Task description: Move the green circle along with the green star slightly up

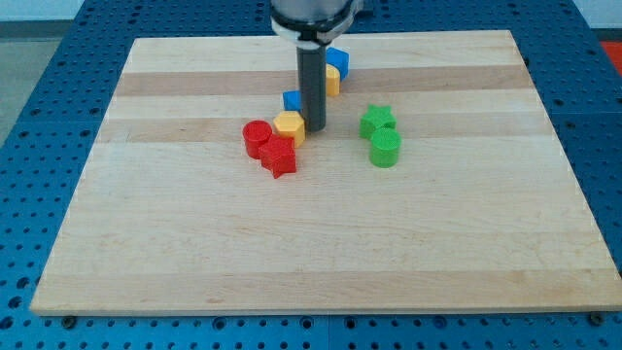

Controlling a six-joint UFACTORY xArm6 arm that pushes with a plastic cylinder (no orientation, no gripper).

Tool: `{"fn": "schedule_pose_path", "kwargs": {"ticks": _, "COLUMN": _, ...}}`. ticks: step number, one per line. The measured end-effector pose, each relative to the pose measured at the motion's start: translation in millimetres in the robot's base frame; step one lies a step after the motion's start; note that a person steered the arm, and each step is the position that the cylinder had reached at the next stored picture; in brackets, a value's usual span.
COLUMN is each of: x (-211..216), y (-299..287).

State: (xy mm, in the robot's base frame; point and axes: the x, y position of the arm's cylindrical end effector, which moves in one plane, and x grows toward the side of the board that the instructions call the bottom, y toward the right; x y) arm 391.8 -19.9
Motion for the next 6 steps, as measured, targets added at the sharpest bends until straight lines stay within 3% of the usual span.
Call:
{"fn": "schedule_pose_path", "kwargs": {"ticks": 2, "x": 66.8, "y": 3.0}}
{"fn": "schedule_pose_path", "kwargs": {"ticks": 3, "x": 85.4, "y": 31.6}}
{"fn": "schedule_pose_path", "kwargs": {"ticks": 6, "x": 60.2, "y": 93.2}}
